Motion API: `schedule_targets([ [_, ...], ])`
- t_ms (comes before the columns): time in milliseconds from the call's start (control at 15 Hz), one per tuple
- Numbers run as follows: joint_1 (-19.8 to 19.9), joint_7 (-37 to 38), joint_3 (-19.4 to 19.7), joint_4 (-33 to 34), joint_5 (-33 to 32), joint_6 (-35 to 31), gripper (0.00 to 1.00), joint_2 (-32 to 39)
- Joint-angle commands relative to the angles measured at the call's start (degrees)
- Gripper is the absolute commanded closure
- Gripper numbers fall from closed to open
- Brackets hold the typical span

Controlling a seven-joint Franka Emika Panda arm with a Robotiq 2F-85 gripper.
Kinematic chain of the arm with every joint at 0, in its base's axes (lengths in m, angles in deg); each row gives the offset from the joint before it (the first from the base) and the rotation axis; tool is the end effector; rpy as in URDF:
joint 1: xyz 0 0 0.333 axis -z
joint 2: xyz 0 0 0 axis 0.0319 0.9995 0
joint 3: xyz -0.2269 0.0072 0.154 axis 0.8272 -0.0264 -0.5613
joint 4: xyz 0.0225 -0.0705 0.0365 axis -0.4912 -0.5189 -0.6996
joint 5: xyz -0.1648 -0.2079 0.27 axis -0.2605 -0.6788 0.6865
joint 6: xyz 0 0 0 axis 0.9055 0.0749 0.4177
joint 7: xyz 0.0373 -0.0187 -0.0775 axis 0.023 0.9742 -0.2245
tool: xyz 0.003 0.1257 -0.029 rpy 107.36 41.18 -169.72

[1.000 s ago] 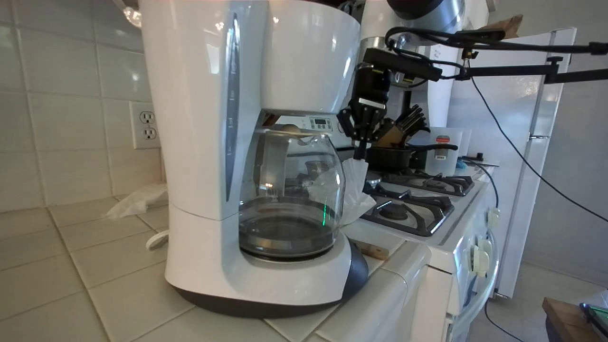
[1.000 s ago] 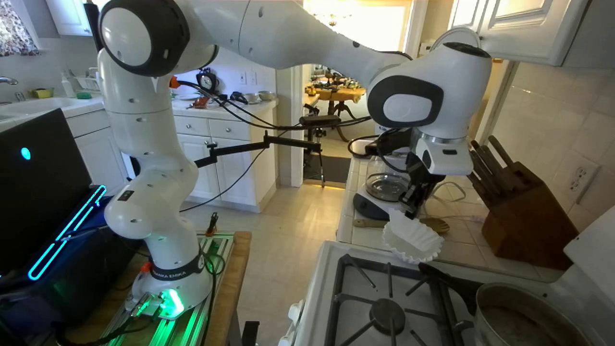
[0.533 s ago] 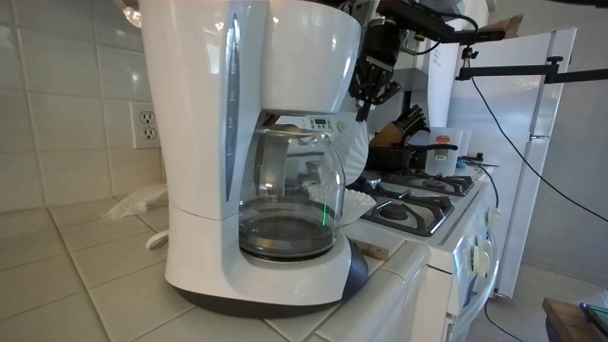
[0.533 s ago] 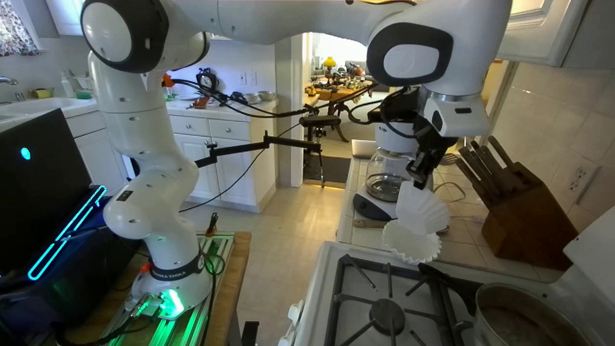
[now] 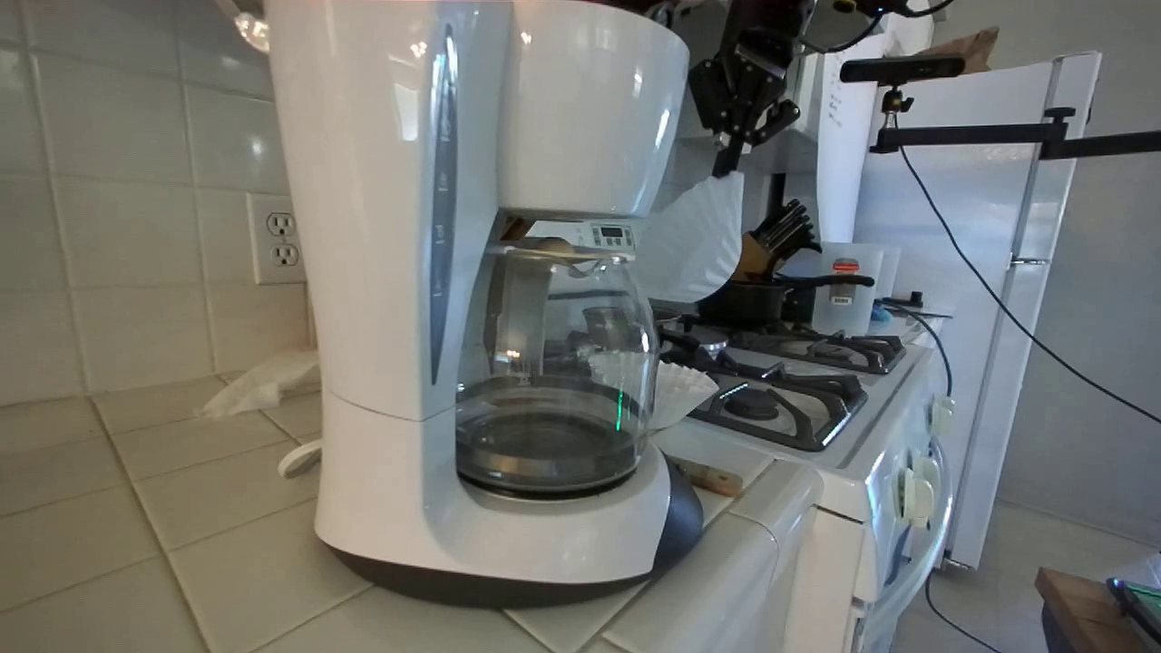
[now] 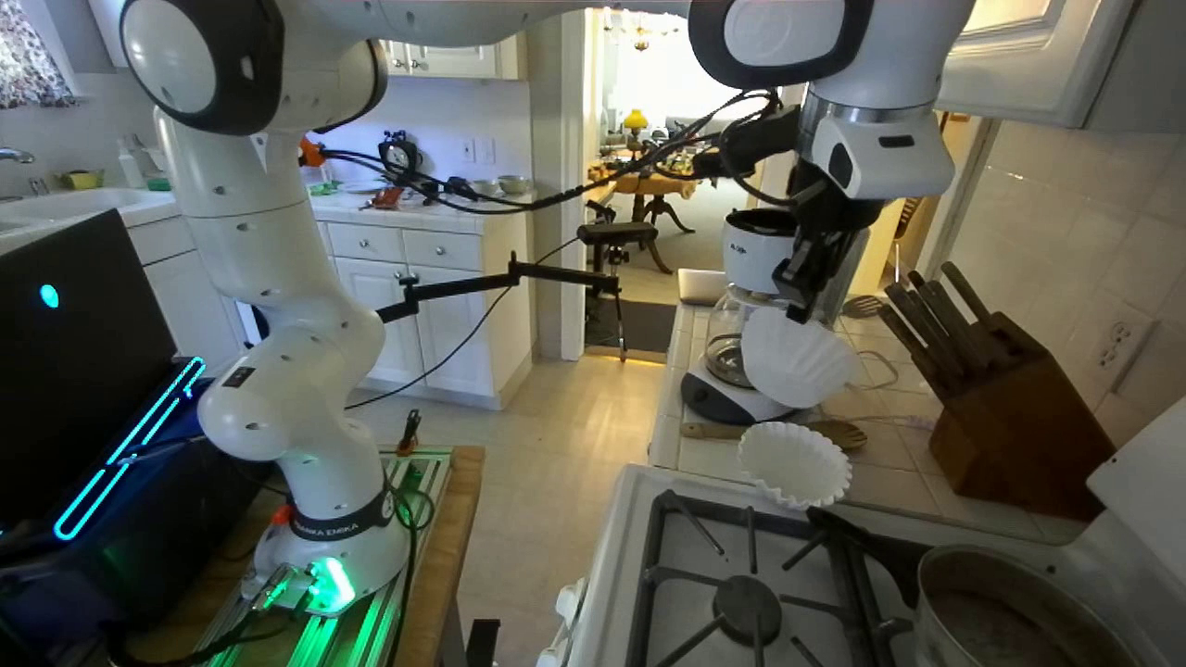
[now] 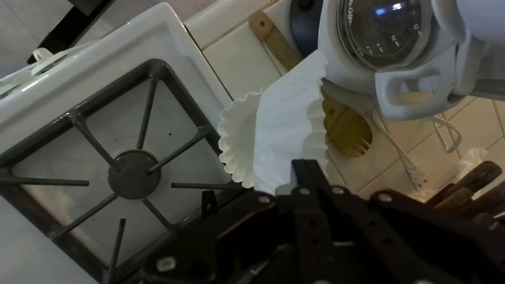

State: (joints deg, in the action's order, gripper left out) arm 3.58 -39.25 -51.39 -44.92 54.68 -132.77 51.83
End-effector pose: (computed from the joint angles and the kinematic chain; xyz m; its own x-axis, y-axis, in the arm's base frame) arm 0.5280 -0.0793 0.5404 0.6864 -0.7178 -0.1168 -0.7195 -0.6470 -0.2522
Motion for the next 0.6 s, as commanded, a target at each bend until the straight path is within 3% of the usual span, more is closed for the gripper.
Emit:
schedule_targets([
  [0,0.8,-1.1,0.3,-2.9,1.1,0.5,0.99,-2.1],
  [533,0.9,-7.3,0.0,-9.9,1.0,4.4,0.99,-12.2],
])
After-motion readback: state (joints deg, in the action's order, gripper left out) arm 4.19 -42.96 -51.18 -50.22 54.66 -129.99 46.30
